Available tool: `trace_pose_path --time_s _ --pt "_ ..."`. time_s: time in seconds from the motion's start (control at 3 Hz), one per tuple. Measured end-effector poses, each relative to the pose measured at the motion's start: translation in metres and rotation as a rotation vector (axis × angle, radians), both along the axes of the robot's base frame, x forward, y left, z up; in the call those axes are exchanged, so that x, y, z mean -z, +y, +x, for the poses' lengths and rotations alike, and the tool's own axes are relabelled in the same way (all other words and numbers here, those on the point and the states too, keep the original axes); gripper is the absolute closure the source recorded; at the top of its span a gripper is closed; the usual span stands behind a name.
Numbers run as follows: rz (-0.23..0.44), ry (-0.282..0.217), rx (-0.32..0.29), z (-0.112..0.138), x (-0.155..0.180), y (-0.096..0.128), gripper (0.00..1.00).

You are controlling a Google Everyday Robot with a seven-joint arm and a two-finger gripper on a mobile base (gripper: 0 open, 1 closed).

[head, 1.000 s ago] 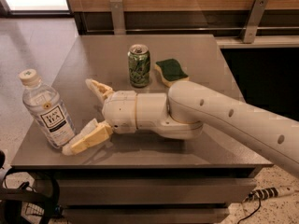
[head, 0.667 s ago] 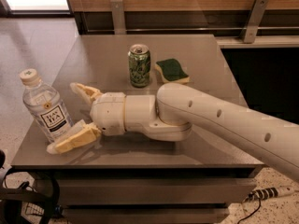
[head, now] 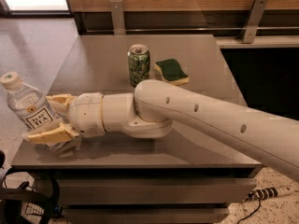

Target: Pick blue plastic bottle

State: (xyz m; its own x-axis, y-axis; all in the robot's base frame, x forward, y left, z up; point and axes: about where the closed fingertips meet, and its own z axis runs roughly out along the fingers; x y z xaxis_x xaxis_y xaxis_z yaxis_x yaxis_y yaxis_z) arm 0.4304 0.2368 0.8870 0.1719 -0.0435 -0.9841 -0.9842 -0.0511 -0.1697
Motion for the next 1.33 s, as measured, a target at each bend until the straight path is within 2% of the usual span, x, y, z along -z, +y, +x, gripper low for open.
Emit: trace_pose_path --time_s 0.67,1.0,1.33 --pt "-0.001 -0.005 -0.018 -0.005 -0.002 0.007 1.0" --pt "0.005 -0.01 -0.024 -0.005 -0.005 0.007 1.0" --pt "0.069 -0.06 -0.075 -0.003 -0.033 0.001 1.0"
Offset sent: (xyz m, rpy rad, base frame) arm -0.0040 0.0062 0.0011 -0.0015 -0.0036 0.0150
